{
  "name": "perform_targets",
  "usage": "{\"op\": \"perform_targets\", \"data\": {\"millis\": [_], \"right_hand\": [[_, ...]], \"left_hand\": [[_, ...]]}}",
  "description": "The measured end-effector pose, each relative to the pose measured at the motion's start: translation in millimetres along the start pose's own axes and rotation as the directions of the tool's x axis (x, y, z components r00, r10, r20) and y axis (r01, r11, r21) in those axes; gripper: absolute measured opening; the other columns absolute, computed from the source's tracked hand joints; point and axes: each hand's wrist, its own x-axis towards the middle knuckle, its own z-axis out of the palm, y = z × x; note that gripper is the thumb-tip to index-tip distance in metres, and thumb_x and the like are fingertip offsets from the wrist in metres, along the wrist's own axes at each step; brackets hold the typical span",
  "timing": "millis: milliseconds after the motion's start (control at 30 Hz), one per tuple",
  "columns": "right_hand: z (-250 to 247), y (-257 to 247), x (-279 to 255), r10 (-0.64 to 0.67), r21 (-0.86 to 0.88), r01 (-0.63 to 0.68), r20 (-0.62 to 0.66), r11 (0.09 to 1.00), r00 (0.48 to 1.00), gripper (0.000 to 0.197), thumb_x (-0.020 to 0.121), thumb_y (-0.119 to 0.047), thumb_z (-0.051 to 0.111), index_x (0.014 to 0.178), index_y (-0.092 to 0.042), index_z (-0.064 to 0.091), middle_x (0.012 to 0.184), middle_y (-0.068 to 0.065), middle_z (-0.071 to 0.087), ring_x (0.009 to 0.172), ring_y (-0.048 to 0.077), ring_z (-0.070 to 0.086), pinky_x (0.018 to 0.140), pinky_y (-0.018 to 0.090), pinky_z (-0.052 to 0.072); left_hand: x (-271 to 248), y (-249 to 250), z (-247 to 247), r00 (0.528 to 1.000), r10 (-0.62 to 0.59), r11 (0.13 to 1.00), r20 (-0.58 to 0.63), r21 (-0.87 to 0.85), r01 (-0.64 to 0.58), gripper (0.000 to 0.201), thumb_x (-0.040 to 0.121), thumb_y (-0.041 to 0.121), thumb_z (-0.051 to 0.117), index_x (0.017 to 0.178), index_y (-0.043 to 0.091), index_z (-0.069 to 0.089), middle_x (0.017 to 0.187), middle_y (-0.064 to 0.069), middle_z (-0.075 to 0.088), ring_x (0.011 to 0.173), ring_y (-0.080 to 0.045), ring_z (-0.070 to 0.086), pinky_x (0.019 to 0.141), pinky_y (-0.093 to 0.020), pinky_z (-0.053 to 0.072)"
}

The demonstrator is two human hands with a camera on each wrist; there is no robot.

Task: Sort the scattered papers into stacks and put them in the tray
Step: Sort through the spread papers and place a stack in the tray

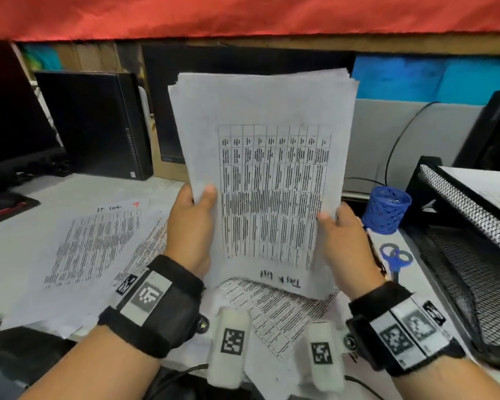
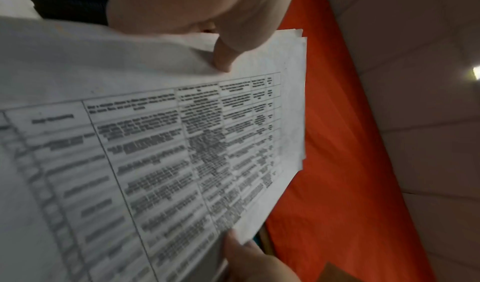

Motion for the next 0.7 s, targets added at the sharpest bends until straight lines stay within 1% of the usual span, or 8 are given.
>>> {"op": "perform_targets", "data": {"millis": [67,167,267,333,400,533,633,700], "right_hand": [[5,-4,-4,-0.052,0.08,0.056,-0.048,0.995,0.997,0.017,0.1,-0.014,0.041,0.093,-0.026,0.05,0.088,-0.013,0.056,0.079,0.003,0.053,0.071,0.022,0.042],[8,-5,-11,-0.111,0.1,0.116,-0.058,0.988,0.992,0.018,0.1,-0.012,0.04,0.112,-0.025,0.044,0.101,-0.021,0.056,0.089,-0.012,0.053,0.079,0.007,0.042],[9,9,-17,-0.013,0.048,0.013,-0.005,0.999,1.0,0.028,0.098,-0.013,0.045,0.126,-0.016,0.041,0.115,-0.008,0.057,0.1,0.005,0.055,0.089,0.021,0.042],[9,19,-19,0.04,-0.003,-0.04,0.025,0.999,0.999,0.033,0.098,-0.011,0.045,0.131,-0.014,0.04,0.113,-0.005,0.056,0.092,0.006,0.056,0.079,0.017,0.042],[9,25,-18,0.066,-0.069,-0.062,0.056,0.996,0.996,0.031,0.099,-0.006,0.039,0.128,-0.015,0.042,0.108,-0.006,0.053,0.078,-0.006,0.049,0.062,0.005,0.034],[9,28,-11,0.112,-0.125,-0.104,0.059,0.987,0.992,0.032,0.098,-0.002,0.037,0.127,-0.015,0.043,0.106,-0.007,0.051,0.076,-0.005,0.046,0.054,0.0,0.033],[9,30,-9,0.142,-0.155,-0.131,0.062,0.979,0.988,0.035,0.098,-0.005,0.038,0.131,-0.018,0.041,0.114,-0.005,0.053,0.088,0.009,0.05,0.071,0.015,0.037],[5,30,-7,0.174,-0.169,-0.159,0.076,0.973,0.982,0.035,0.098,-0.005,0.039,0.13,-0.017,0.042,0.118,0.002,0.056,0.091,0.014,0.053,0.071,0.023,0.039]], "left_hand": [[-2,4,8,1.0,0.025,1.0,0.004,0.0,-0.025,0.02,0.1,0.024,0.045,0.113,0.037,0.052,0.105,0.02,0.064,0.098,0.0,0.061,0.077,-0.019,0.047],[-8,2,15,0.996,0.083,0.997,-0.018,0.004,-0.083,0.02,0.1,0.027,0.042,0.118,0.034,0.043,0.106,0.019,0.059,0.098,0.0,0.058,0.08,-0.02,0.046],[-17,-16,15,0.997,0.065,0.997,-0.034,0.054,-0.063,0.032,0.098,0.026,0.047,0.127,0.026,0.036,0.111,0.011,0.057,0.095,0.001,0.056,0.07,-0.012,0.043],[-21,-30,13,0.999,0.04,0.991,-0.035,0.126,-0.036,0.032,0.096,0.027,0.051,0.123,0.03,0.034,0.108,0.008,0.056,0.088,-0.002,0.057,0.058,-0.006,0.044],[-21,-42,12,0.999,-0.003,0.986,-0.047,0.168,0.011,0.031,0.095,0.028,0.054,0.119,0.032,0.035,0.101,0.008,0.056,0.079,-0.003,0.056,0.05,-0.006,0.043],[-13,-59,15,0.996,-0.068,0.971,-0.056,0.226,0.079,0.025,0.092,0.03,0.058,0.113,0.026,0.046,0.098,0.005,0.058,0.082,-0.004,0.056,0.062,-0.018,0.043],[-9,-67,14,0.993,-0.099,0.963,-0.07,0.246,0.113,0.011,0.094,0.03,0.056,0.104,0.028,0.051,0.094,0.006,0.06,0.082,-0.007,0.057,0.064,-0.021,0.045],[-7,-68,11,0.993,-0.084,0.955,-0.083,0.276,0.104,0.01,0.094,0.026,0.056,0.103,0.028,0.055,0.091,0.011,0.062,0.086,-0.008,0.059,0.07,-0.023,0.046]]}}
